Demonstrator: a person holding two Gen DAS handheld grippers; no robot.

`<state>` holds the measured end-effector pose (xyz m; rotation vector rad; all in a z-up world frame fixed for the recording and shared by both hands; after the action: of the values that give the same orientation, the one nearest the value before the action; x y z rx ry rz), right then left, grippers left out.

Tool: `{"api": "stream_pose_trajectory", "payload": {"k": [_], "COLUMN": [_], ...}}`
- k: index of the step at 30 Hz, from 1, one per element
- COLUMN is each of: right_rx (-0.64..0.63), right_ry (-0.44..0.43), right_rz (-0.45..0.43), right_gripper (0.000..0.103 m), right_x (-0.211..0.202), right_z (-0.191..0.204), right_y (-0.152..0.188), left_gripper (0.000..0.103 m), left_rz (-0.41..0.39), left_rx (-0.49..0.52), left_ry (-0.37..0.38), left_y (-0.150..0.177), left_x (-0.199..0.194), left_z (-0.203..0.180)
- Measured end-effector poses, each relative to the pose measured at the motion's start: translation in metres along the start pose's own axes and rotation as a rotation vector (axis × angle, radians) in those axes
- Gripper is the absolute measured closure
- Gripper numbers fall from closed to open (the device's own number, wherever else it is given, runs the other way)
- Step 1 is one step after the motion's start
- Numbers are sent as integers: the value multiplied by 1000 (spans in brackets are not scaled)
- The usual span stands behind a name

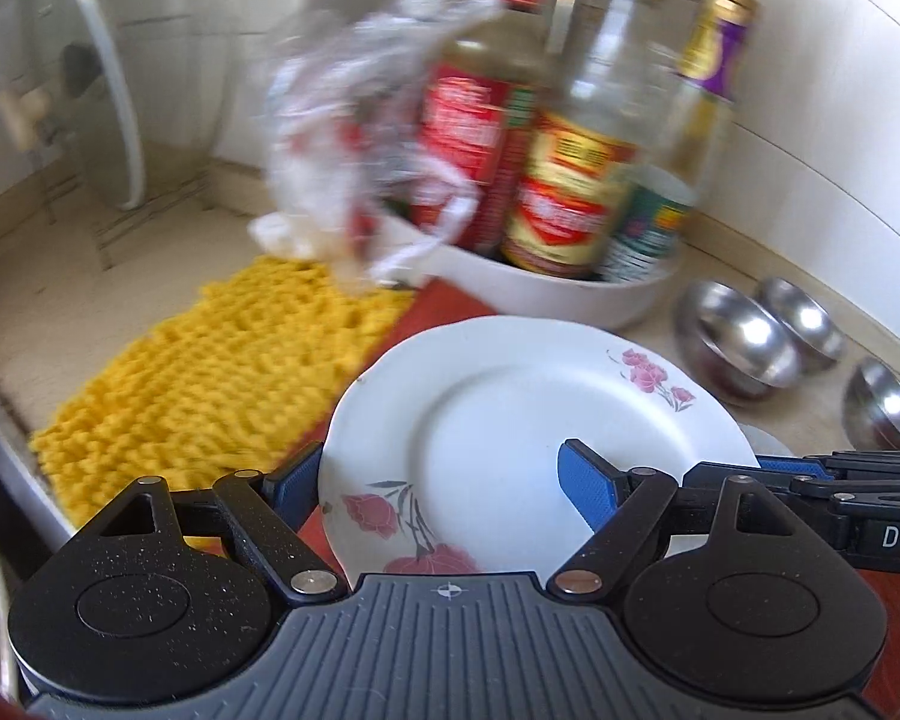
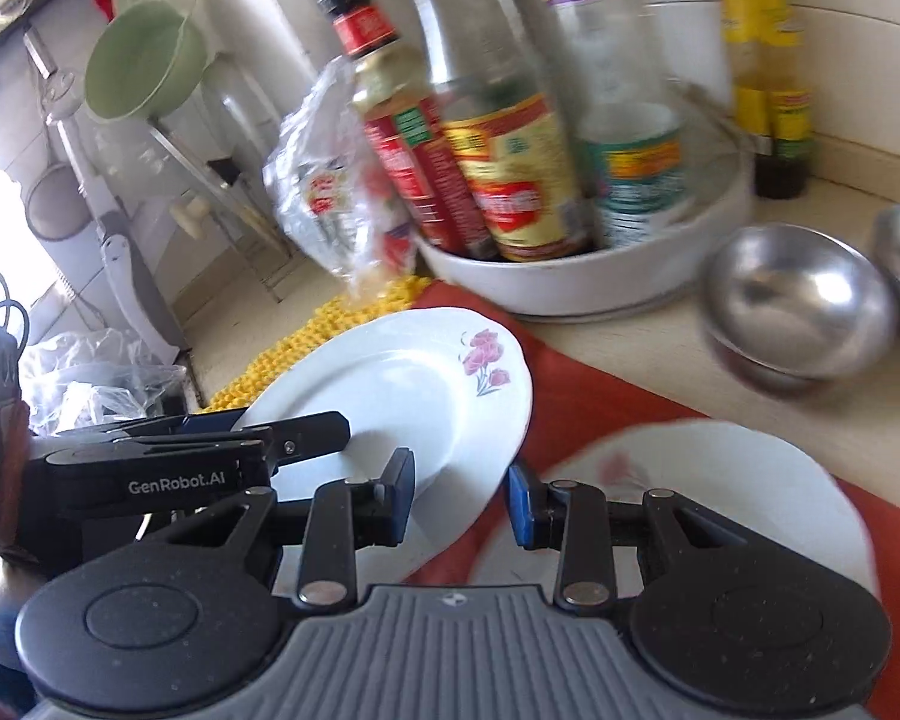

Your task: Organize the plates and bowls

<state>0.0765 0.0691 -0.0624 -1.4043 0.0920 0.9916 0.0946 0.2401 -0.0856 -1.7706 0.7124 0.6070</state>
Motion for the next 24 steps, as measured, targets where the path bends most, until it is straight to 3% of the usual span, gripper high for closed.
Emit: {"api": "stream_pose_trajectory", "payload": {"k": [13, 24], "right_rx": [148, 177], "right_ry": [134, 141], "right_rz": [-3, 0], "right_gripper": [68, 68], "right_x": [-71, -84], "right_z": [-60, -73], "right_y": [56, 72], "left_gripper": [17, 17], "left_rz": [102, 126], "left_rx": [124, 148], "left_ry": [128, 122], "left_y": [47, 63], "left_x": [16, 21], "left_z": [-84, -101]}}
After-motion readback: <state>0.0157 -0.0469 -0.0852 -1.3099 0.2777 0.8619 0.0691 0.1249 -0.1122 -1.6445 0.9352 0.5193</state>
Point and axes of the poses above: each gripper's, at about its wrist camera, not at the fingertips, and x roughly the way its jaws point, z to its left, y to its underside, the point moved 6 cm from there along x, roughly the way its jaws point, and after that the axes turned 13 degrees about -x, right-handed, at the moved point
